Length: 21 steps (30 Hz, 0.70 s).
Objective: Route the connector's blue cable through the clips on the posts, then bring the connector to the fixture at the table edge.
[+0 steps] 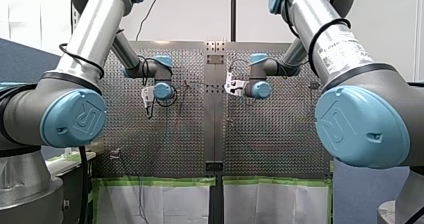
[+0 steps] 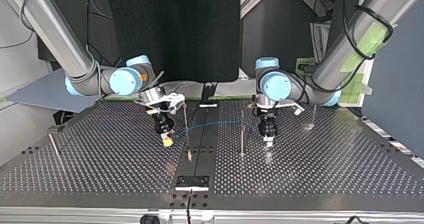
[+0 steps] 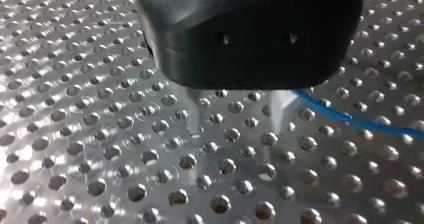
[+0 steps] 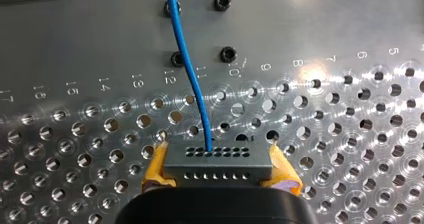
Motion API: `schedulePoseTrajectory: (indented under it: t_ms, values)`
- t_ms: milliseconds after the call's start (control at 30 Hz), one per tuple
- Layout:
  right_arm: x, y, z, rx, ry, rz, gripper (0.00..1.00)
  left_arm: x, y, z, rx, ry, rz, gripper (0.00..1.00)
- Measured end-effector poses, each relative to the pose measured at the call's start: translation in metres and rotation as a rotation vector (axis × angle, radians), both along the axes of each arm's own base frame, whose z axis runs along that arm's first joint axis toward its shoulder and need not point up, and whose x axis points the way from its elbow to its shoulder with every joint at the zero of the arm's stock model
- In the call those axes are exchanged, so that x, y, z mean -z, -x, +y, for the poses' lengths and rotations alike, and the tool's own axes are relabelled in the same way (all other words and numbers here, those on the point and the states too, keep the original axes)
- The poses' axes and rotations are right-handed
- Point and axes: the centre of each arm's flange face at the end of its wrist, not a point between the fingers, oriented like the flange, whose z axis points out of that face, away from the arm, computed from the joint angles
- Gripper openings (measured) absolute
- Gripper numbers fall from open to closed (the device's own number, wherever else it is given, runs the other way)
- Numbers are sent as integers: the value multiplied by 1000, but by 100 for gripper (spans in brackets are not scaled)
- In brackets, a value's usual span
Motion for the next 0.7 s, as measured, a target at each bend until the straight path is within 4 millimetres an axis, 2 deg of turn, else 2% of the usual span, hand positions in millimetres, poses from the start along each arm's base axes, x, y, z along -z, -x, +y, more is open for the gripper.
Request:
schedulePoseTrajectory:
  t_ms: [400,700]
  values:
    - [1,0,2,1,-11,7,0,6,20,-7,-40,5,67,100]
    - [2,0,3,1,-19,11,0,-11,46,-18,33,91,1,100]
